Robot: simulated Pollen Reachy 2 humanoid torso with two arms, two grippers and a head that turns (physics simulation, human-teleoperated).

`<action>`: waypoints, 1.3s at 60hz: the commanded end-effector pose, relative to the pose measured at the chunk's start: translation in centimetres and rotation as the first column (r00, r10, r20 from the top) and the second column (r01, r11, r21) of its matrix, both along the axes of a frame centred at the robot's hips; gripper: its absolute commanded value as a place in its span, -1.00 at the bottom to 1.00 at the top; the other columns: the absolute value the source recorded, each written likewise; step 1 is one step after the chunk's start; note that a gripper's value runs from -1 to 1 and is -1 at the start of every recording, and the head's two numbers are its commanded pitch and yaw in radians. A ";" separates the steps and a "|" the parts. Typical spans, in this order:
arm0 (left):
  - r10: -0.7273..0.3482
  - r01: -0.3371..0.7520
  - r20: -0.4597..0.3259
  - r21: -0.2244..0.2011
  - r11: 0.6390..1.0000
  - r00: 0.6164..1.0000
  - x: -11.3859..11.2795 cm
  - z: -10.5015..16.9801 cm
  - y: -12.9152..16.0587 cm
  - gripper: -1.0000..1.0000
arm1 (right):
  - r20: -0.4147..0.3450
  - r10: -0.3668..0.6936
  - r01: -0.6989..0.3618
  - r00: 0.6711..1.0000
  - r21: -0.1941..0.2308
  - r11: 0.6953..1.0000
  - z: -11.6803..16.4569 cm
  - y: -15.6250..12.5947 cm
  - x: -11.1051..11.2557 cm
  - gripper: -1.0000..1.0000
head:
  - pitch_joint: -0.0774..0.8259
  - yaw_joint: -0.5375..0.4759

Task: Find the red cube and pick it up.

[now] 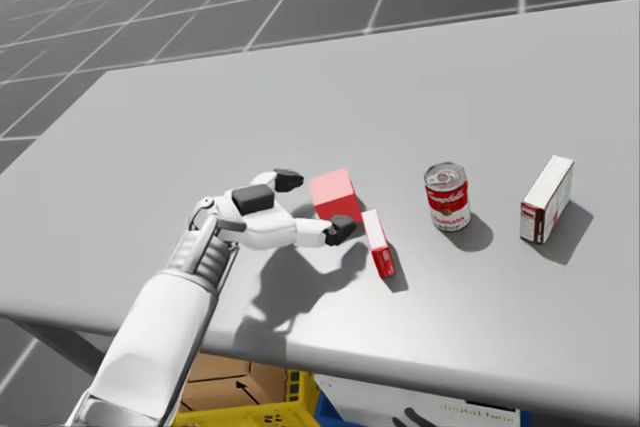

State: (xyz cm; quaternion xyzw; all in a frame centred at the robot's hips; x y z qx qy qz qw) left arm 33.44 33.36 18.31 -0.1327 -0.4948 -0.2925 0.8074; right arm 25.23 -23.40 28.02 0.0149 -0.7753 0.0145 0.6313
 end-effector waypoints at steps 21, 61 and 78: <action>-0.045 0.045 -0.030 -0.002 0.999 0.999 2.2 -1.1 -1.5 -0.73 | 0.000 0.004 -0.004 1.000 0.008 1.000 0.0 0.1 -0.1 -1.00 | 0.56 0.86; -0.036 0.037 -0.030 0.014 0.999 0.999 1.6 -0.8 -0.7 1.00 | 0.011 -0.008 0.008 1.000 0.025 1.000 0.0 0.0 -0.1 -1.00 | -0.08 0.77; 0.027 -0.029 0.109 0.013 1.000 0.994 0.1 6.4 -0.1 1.00 | -0.013 0.033 -0.032 0.999 0.055 0.998 0.1 -0.1 -0.2 -1.00 | -0.16 0.78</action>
